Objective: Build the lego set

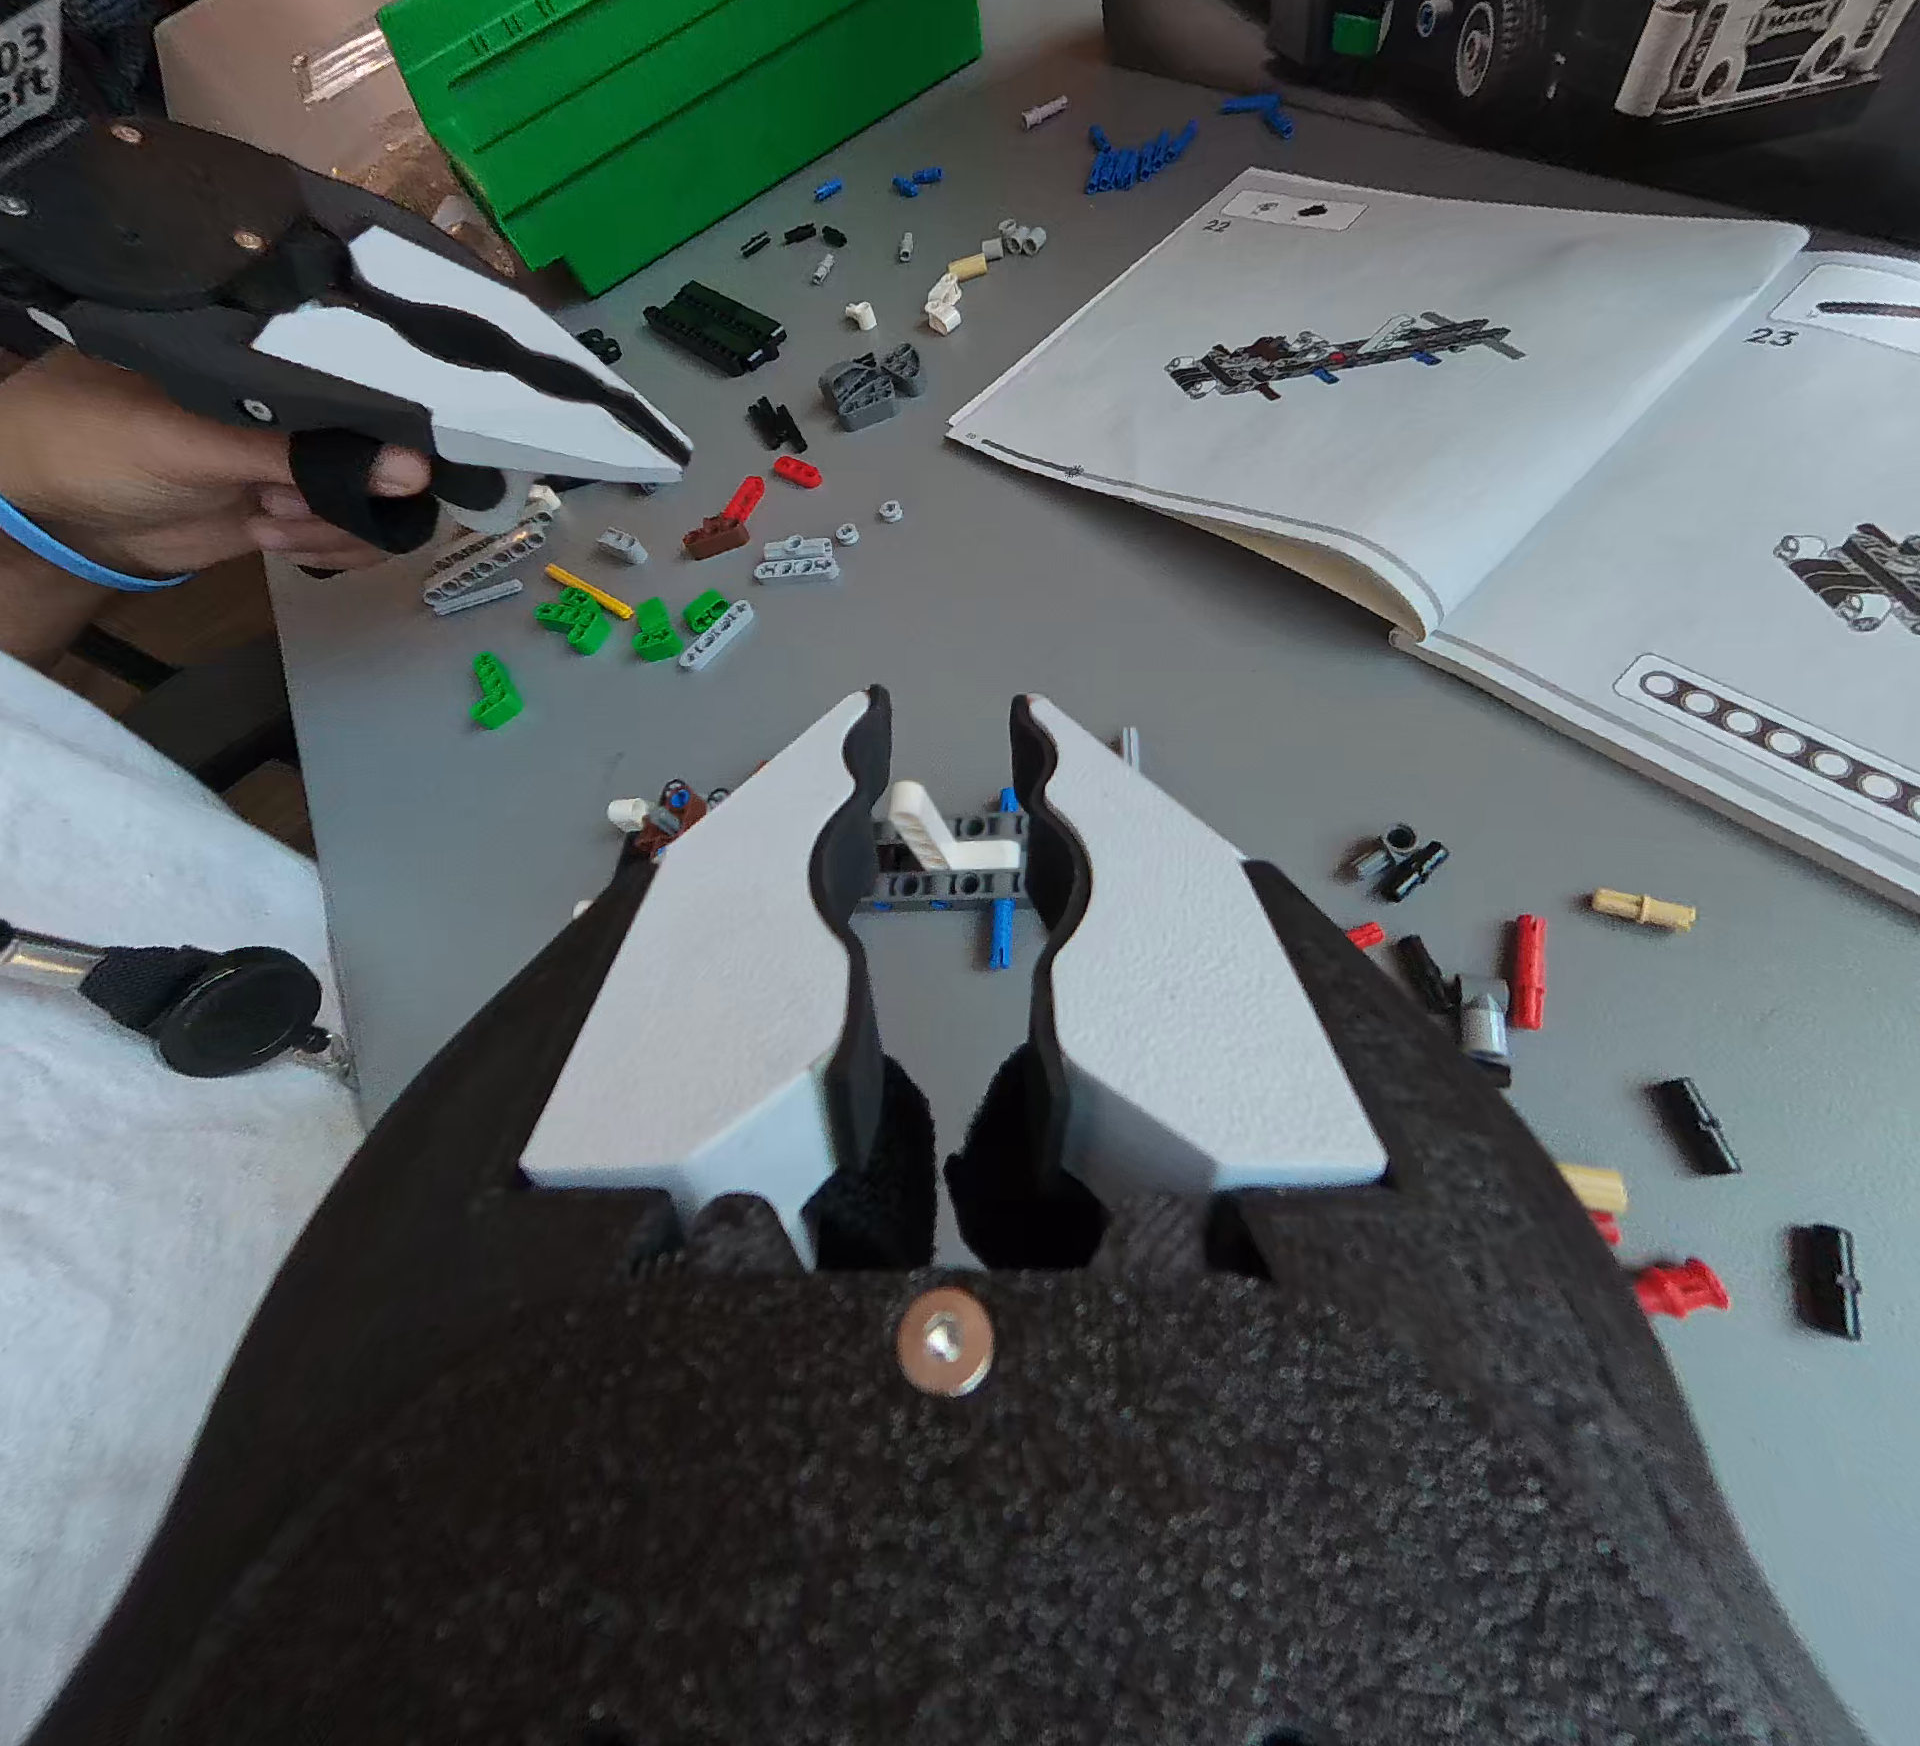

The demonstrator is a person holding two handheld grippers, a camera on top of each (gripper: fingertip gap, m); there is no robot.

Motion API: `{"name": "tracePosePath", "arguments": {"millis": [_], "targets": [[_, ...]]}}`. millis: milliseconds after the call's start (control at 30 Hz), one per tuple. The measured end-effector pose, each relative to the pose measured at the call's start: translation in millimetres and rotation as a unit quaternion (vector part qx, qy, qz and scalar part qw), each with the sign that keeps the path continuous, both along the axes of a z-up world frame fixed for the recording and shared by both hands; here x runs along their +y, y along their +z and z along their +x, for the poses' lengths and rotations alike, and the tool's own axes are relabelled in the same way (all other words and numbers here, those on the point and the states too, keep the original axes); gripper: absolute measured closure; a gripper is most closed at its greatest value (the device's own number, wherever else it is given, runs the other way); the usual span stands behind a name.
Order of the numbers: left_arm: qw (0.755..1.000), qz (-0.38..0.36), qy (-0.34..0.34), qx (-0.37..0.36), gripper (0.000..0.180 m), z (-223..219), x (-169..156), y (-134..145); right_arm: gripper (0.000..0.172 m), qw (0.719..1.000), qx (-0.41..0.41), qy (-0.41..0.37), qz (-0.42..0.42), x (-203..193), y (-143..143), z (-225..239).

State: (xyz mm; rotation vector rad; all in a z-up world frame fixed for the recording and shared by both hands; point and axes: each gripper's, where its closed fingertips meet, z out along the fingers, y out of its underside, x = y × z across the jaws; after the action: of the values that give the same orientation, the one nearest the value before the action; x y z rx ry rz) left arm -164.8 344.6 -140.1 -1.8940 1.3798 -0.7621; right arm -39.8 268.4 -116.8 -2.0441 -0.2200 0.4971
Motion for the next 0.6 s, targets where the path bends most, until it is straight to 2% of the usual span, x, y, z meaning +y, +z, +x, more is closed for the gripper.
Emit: {"name": "tracePosePath", "arguments": {"millis": [33,367,600], "targets": [[1.0,-0.005,0.0,0.004,0.176,0,2,-3,0.15,1.0,-0.001,0.002,-0.004,5,-2,0],[0.999,-0.03,-0.005,0.019,0.176,2,9,-19,0.151,0.999,-0.015,0.018,-0.021,27,-17,-4],[0.999,-0.044,-0.017,0.012,0.171,2,-17,-16,0.15,0.999,-0.026,0.016,0.008,16,-13,-3]]}}
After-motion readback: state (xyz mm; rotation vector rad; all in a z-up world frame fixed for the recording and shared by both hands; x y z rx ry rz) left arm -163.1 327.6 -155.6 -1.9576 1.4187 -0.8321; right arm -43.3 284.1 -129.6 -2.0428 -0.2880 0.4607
